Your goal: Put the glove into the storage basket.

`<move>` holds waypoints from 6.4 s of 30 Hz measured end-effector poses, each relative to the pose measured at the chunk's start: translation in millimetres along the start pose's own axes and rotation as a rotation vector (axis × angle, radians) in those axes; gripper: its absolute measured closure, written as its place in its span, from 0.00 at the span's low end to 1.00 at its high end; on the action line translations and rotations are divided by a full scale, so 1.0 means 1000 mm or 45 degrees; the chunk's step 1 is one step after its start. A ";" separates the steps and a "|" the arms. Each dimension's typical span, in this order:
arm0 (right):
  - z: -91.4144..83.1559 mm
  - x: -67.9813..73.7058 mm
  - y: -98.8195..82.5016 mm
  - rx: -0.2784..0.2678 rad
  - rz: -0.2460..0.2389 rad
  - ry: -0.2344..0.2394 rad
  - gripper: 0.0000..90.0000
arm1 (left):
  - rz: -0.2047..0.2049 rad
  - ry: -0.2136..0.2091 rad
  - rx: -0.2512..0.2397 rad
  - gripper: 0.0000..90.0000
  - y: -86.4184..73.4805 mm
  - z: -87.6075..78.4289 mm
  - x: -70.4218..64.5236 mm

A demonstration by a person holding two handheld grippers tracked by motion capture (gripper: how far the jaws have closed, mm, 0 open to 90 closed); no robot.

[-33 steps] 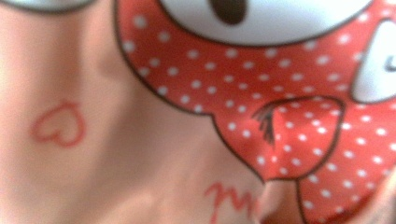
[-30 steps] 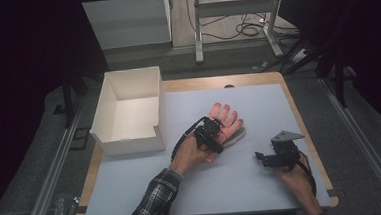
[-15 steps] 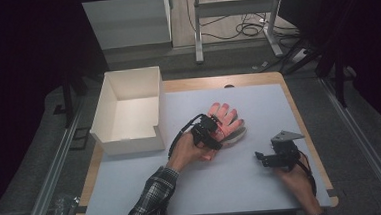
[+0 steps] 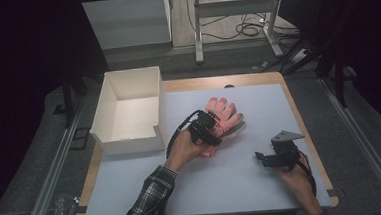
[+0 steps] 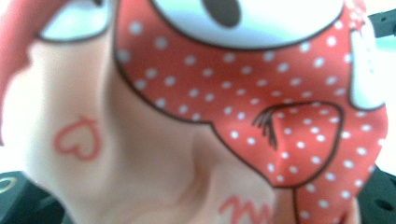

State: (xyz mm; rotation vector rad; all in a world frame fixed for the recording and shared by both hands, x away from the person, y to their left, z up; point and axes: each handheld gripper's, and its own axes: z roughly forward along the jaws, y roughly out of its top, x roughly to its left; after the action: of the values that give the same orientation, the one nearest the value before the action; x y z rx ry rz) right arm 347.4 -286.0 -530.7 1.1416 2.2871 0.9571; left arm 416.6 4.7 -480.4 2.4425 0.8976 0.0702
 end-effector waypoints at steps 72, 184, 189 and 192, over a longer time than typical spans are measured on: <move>0.000 0.000 0.000 -0.001 -0.001 -0.002 0.20 | -0.639 0.564 -0.140 0.44 -0.066 -0.182 0.153; 0.000 0.000 0.000 -0.001 -0.002 -0.004 0.20 | -0.480 0.425 -0.278 0.05 -0.109 -0.152 0.154; 0.000 0.000 0.000 -0.001 -0.001 -0.005 0.20 | -0.436 0.429 -0.311 0.05 -0.112 -0.158 0.147; 0.000 0.000 0.000 -0.001 -0.001 -0.005 0.20 | -0.416 0.423 -0.329 0.04 -0.113 -0.161 0.141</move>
State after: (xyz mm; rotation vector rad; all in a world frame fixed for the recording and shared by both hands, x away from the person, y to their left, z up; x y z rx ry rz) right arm 347.1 -285.8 -530.9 1.1410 2.2834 0.9547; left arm 424.0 237.9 -416.7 2.0503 1.3310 0.4544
